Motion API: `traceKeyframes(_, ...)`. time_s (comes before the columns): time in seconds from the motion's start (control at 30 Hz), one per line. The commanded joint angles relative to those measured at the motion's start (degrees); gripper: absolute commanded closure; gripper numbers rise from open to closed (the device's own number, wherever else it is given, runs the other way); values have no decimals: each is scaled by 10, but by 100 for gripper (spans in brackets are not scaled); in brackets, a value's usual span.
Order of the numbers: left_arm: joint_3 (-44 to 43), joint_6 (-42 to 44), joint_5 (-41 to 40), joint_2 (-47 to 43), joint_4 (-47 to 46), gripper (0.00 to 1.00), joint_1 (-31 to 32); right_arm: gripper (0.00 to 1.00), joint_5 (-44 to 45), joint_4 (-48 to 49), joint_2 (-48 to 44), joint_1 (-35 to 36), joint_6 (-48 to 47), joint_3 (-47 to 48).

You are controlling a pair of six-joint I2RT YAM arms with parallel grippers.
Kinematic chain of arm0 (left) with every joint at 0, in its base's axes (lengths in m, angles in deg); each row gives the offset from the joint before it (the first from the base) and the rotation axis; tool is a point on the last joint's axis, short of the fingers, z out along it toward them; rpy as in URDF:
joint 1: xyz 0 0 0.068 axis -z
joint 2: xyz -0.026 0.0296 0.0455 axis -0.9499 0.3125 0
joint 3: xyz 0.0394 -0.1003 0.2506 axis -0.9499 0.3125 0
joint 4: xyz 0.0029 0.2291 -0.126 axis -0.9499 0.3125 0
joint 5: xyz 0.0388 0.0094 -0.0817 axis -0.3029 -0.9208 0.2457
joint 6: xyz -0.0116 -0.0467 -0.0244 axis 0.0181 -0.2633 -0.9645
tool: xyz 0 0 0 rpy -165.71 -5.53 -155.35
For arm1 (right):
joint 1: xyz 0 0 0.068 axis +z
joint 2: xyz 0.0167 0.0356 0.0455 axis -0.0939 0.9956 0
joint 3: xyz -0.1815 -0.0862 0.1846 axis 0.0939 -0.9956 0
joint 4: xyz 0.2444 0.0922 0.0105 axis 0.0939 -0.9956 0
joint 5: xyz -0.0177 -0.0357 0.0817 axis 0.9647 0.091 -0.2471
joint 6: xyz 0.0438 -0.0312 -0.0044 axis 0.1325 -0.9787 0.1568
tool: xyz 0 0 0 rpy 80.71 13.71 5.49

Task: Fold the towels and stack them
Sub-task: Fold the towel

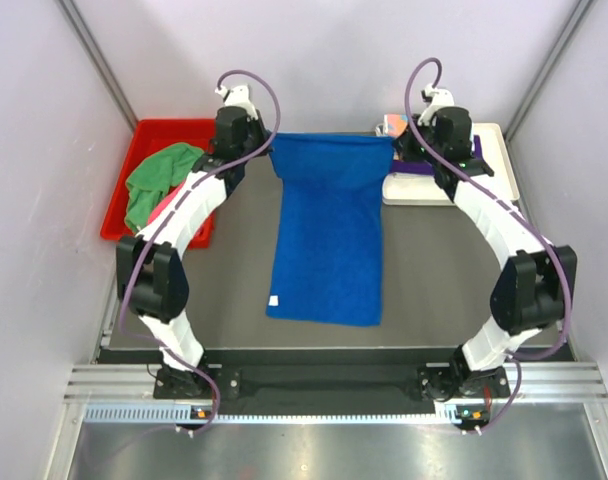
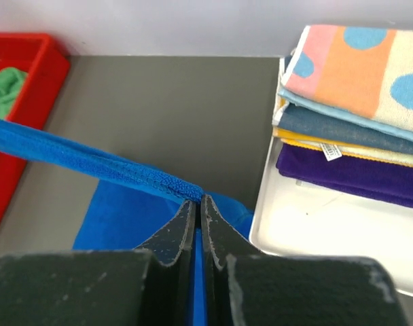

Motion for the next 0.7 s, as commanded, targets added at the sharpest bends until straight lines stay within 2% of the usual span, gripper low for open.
traceKeyframes(0.0, 41, -8, -33, -73, -39, 100, -10, 100, 18, 4, -62, -12, 0, -18)
traceKeyframes(0.37, 190, -23, -24, -199, -27, 100, -2, 100, 12, -27, -185, 8, 14, -146)
traceKeyframes(0.67, 251, -25, -13, -267, 6, 100, -2, 100, 24, -63, -245, 31, 25, -206)
